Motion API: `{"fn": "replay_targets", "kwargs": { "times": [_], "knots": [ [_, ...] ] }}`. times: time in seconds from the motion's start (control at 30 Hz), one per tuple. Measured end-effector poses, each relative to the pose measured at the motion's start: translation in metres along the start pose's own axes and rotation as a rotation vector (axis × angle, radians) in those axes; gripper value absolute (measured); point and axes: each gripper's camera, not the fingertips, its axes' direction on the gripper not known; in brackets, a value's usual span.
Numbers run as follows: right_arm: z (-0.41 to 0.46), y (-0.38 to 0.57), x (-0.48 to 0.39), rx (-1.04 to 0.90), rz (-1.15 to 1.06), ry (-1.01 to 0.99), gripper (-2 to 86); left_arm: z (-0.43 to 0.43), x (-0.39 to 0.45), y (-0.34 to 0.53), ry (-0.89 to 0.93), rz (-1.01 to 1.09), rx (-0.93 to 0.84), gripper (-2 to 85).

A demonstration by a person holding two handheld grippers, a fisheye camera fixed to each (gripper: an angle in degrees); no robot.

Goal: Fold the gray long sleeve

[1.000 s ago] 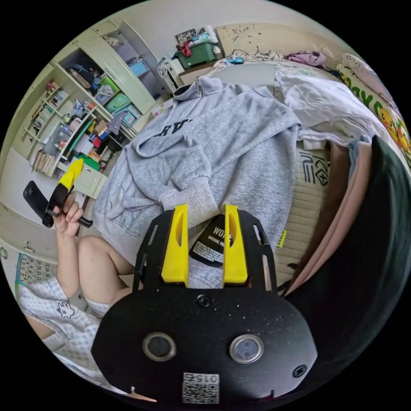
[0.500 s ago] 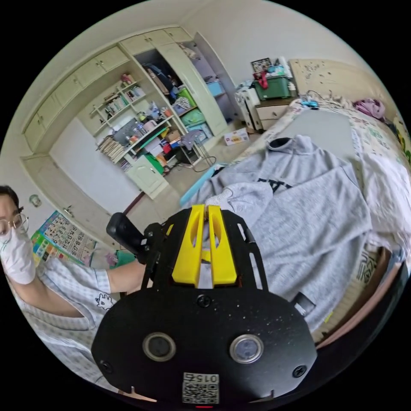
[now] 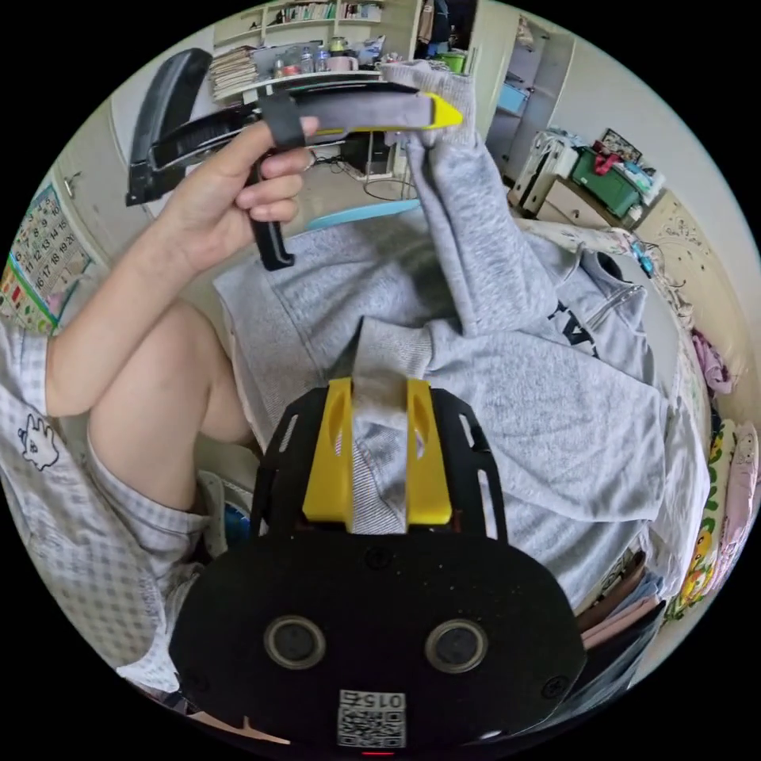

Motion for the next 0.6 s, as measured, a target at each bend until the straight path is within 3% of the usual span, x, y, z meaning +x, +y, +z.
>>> {"fn": "replay_targets", "kwargs": {
  "times": [0.17, 0.23, 0.3, 0.37, 0.47, 0.53, 0.6],
  "knots": [
    [-0.026, -0.001, 0.048, 0.020, 0.142, -0.140, 4.0, 0.002, 0.007, -0.004, 0.038, 0.062, -0.032, 4.4],
    [-0.065, 0.012, 0.089, 0.053, 0.238, -0.098, 3.9, 0.004, 0.002, -0.008, 0.039, 0.092, -0.040, 4.4],
    [-0.128, 0.039, 0.148, 0.101, 0.375, 0.044, 3.9, 0.004, -0.012, -0.028, -0.005, 0.157, -0.048, 4.6],
    [-0.229, 0.096, 0.238, 0.146, 0.648, 0.422, 4.2, -0.005, -0.065, -0.083, -0.144, 0.171, 0.035, 5.3],
    [-0.334, 0.201, 0.303, 0.196, 1.103, 0.682, 5.6, -0.022, -0.172, -0.151, -0.420, -0.076, 0.044, 9.8],
    [-0.360, 0.253, 0.288, 0.304, 1.142, 0.599, 6.4, -0.042, -0.209, -0.160, -0.447, -0.206, -0.014, 12.1],
    [-0.353, 0.285, 0.249, 0.372, 1.040, 0.472, 7.0, -0.067, -0.205, -0.146, -0.387, -0.163, -0.042, 12.1]
  ]
}}
